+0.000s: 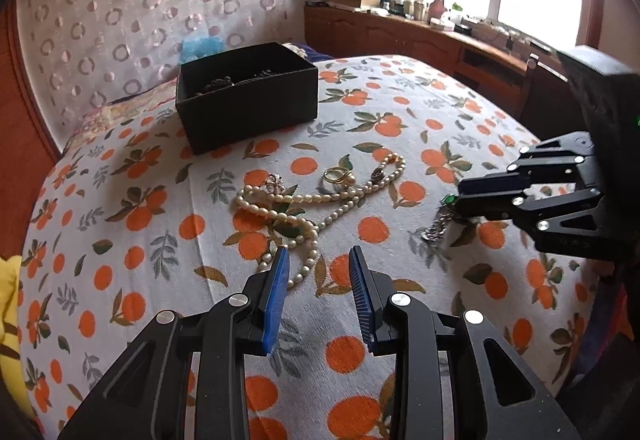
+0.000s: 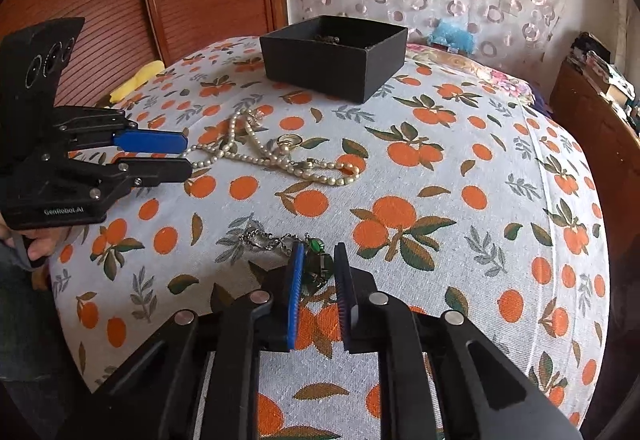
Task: Organize jewelry
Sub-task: 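Move the left gripper over the pearl necklace while the right gripper reaches the green-pendant chain, then grasp and lift the pearl necklace with the left gripper while the right gripper lifts the green-pendant chain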
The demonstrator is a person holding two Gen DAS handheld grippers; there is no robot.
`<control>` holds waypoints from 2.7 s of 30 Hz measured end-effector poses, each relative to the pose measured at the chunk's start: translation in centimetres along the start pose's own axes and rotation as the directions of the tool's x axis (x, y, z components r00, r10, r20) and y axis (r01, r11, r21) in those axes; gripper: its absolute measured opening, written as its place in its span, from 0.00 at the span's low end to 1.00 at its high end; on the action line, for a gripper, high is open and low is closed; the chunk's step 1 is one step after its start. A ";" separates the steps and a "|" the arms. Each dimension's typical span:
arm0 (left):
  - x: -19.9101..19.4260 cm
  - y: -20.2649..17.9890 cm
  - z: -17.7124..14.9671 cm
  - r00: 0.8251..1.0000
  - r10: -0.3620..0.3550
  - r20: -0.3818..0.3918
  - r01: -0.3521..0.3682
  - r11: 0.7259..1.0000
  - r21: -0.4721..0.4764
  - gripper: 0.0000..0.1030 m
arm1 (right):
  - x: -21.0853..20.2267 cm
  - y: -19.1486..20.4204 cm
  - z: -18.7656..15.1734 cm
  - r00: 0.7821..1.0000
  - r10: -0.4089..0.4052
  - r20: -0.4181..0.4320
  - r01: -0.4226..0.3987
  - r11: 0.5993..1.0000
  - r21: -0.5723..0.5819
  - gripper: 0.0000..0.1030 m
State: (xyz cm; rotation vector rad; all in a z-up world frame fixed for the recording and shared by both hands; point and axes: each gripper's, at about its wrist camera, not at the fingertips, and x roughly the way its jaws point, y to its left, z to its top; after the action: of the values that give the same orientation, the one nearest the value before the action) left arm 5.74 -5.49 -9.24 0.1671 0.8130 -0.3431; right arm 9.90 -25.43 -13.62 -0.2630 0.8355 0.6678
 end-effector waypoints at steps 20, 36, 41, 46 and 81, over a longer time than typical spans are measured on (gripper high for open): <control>0.8 0.2 0.0 0.999 0.005 -0.032 -0.005 1.000 0.007 0.04 | -0.6 -0.6 0.1 1.000 -0.023 0.017 0.023 1.000 0.006 0.09; -6.1 1.7 4.1 0.984 -0.007 0.176 0.018 0.998 -0.058 0.04 | -2.8 -0.3 2.1 0.995 -0.024 0.093 0.025 1.000 -0.010 0.09; -8.1 2.4 5.3 0.974 0.000 0.225 0.017 0.997 -0.073 0.04 | -3.3 -0.3 2.9 0.994 -0.029 0.107 0.032 0.999 -0.019 0.09; -10.0 2.5 6.7 0.960 0.007 0.278 0.012 0.998 -0.063 0.04 | -3.6 -0.2 3.8 0.992 -0.037 0.124 0.040 0.999 -0.024 0.09; -11.8 4.9 15.6 0.926 0.038 0.376 -0.019 0.998 -0.053 0.04 | -3.4 -2.2 12.1 0.980 0.012 0.198 -0.010 1.000 -0.010 0.09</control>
State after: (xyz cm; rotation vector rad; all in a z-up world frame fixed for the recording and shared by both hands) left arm 10.64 -2.43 10.03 0.0634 0.4364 -0.3151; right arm 16.90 -22.98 -3.23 -0.1961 0.6434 0.6959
